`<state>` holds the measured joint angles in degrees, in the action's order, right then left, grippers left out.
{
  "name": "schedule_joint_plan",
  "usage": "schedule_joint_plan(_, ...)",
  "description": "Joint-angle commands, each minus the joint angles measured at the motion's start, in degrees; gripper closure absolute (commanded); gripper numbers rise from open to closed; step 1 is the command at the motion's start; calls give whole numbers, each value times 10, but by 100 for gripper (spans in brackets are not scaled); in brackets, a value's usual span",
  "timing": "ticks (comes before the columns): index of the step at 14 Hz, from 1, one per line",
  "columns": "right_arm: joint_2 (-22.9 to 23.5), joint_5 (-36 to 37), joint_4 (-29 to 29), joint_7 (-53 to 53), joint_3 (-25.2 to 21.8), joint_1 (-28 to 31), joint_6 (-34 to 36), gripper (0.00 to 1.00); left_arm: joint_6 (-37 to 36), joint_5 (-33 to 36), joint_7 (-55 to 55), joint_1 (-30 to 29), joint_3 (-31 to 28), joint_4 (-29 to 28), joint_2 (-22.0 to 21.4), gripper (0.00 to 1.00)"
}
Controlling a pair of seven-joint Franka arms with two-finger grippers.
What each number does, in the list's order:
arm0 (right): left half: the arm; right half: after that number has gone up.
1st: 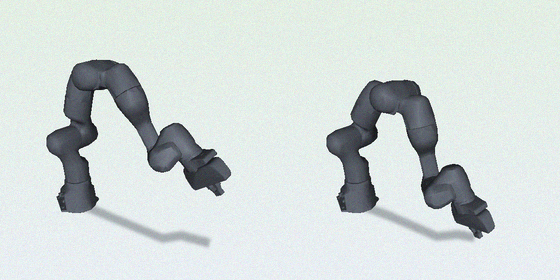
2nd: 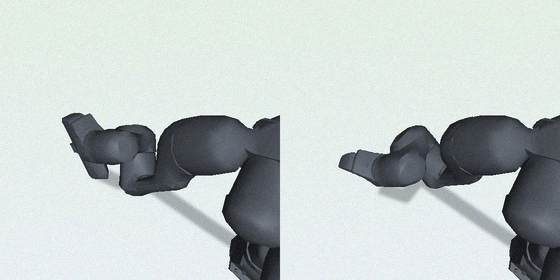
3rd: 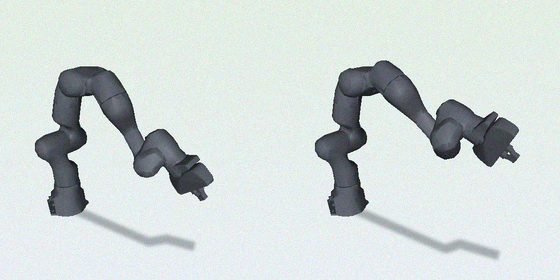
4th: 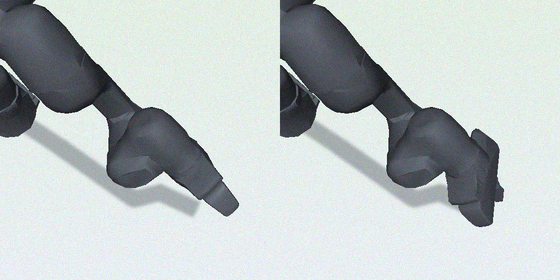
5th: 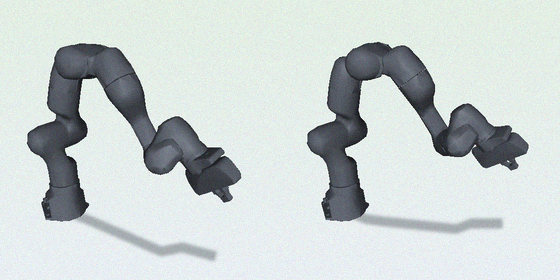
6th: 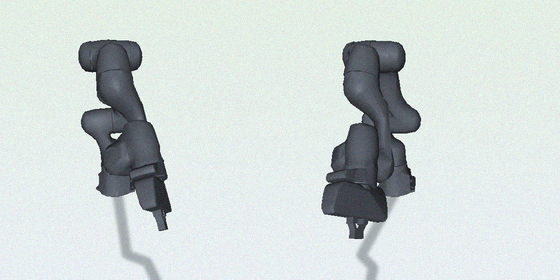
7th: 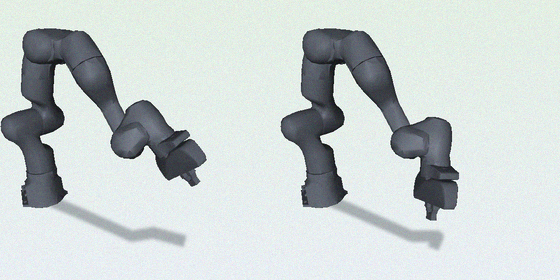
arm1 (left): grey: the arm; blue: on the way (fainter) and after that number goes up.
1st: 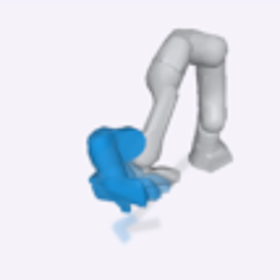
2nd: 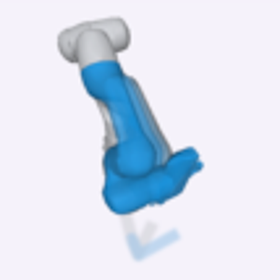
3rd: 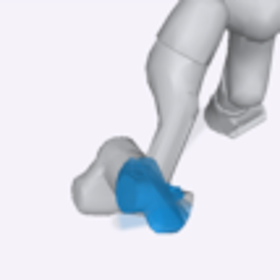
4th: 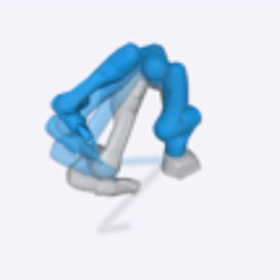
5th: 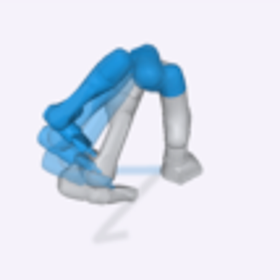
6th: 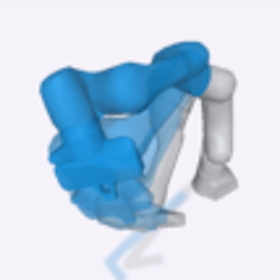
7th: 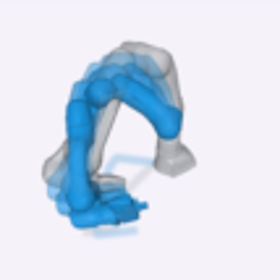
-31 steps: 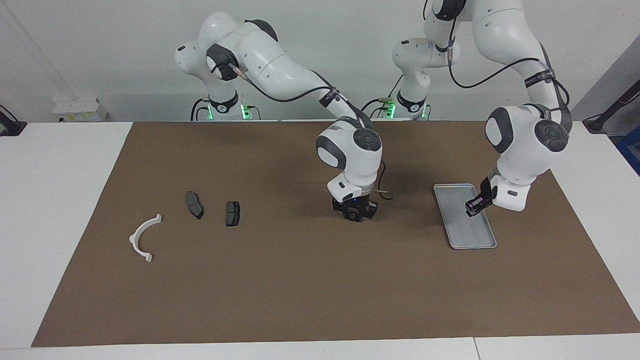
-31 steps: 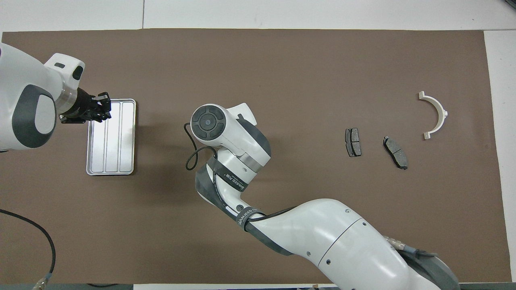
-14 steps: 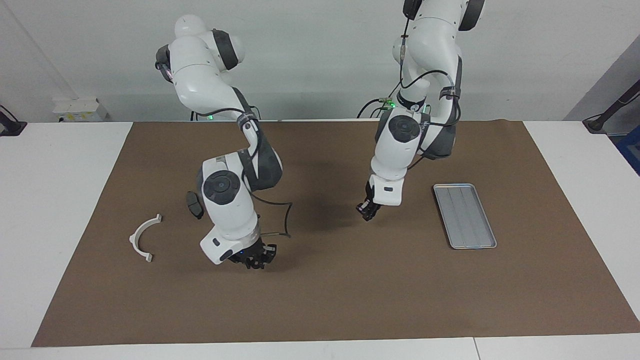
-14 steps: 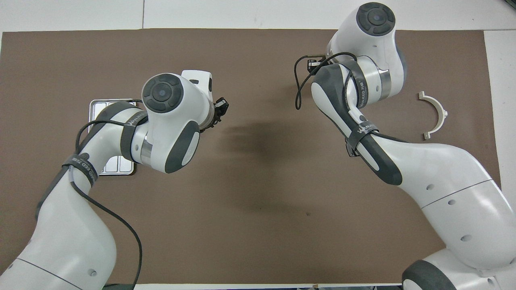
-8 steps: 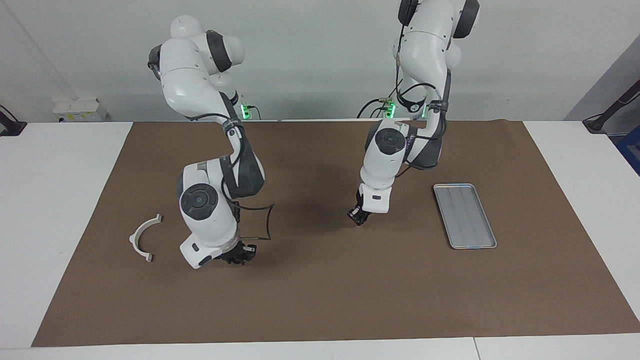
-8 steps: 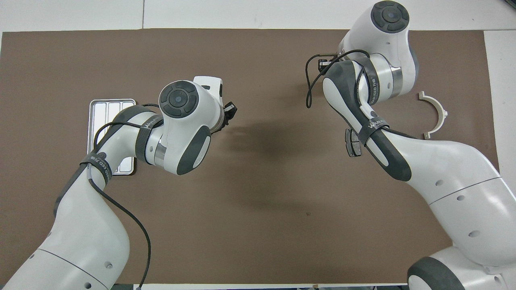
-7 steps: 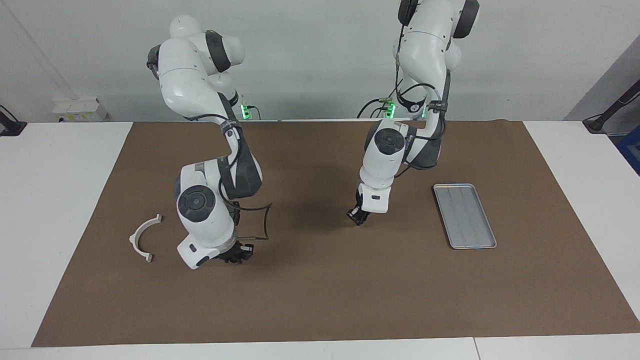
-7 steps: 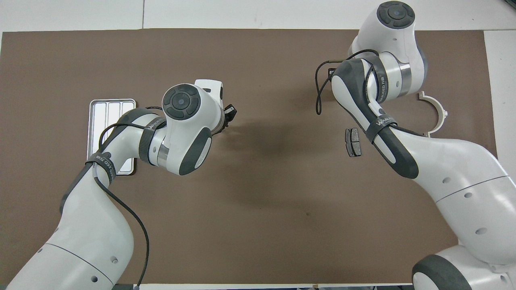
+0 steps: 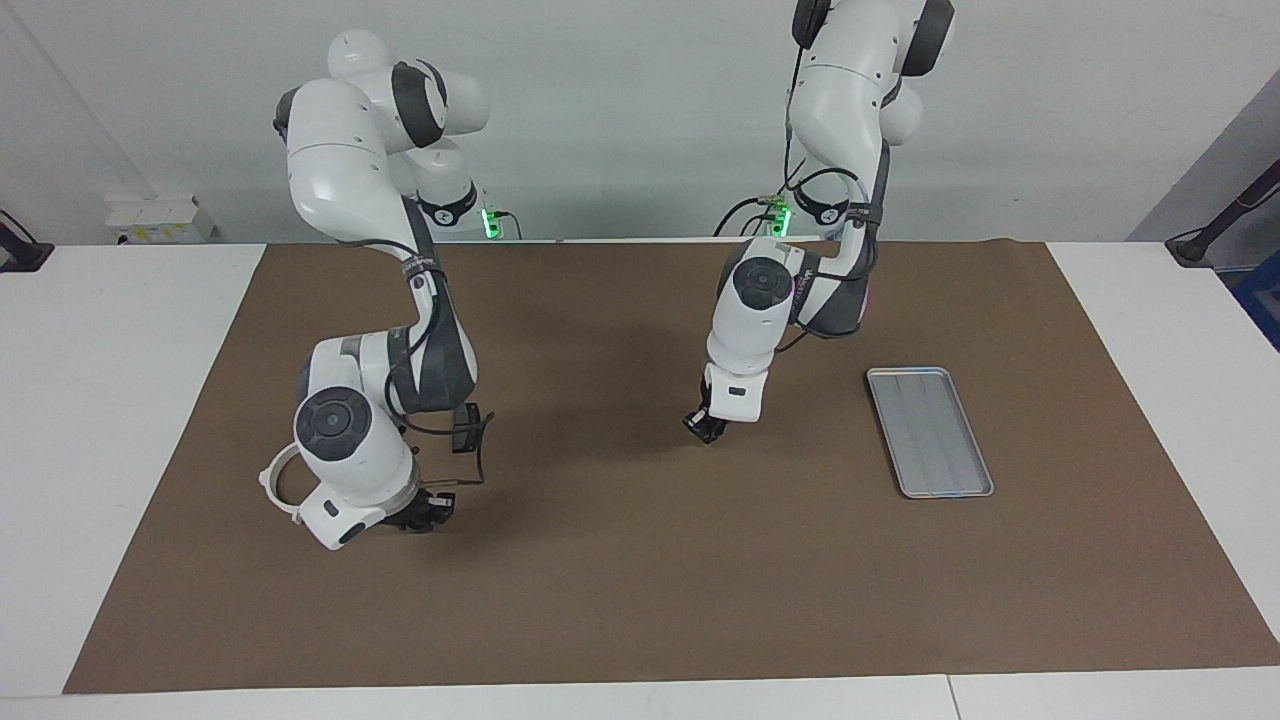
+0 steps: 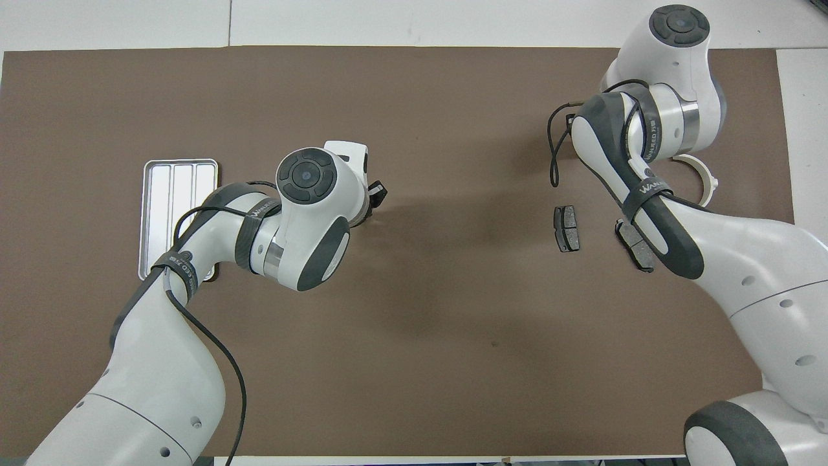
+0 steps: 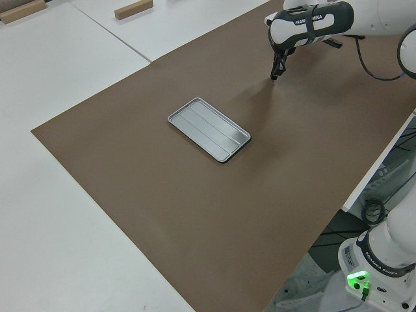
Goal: Place bearing gear from tray to pile
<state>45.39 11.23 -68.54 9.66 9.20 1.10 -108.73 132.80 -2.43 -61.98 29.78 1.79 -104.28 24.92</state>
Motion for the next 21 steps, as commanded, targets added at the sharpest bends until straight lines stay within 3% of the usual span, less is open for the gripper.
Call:
schedule_joint_plan(1, -19, 12, -34, -11, 7, 12, -17, 100, 13, 16, -8, 15, -9, -33, -17, 100)
schedule_joint_plan(11, -5, 8, -40, -12, 7, 18, -60, 98, 29, 19, -9, 17, -9, -55, -22, 100)
schedule_joint_plan(13, 0, 8, -40, -12, 7, 20, -63, 83, 36, 19, -9, 18, -9, -61, -22, 99)
schedule_joint_plan(14, 0, 6, -40, -11, 7, 20, -63, 63, 36, 19, -9, 18, -9, -61, -22, 99)
schedule_joint_plan(15, 2, 4, -39, -6, 7, 20, -63, 32, 36, 19, -9, 19, -9, -63, -22, 98)
schedule_joint_plan(16, 1, 4, -39, -5, 7, 20, -62, 0, 36, 19, -9, 20, -10, -64, -22, 77)
schedule_joint_plan(17, 1, 4, -39, -4, 7, 20, -61, 0, 33, 19, -9, 20, -11, -63, -22, 30)
schedule_joint_plan(18, 1, 4, -39, -4, 7, 20, -60, 0, 24, 19, -9, 19, -13, -55, -22, 0)
schedule_joint_plan(21, -6, 7, -29, -6, 8, 9, -24, 0, -56, 20, -4, 11, -33, 4, -23, 0)
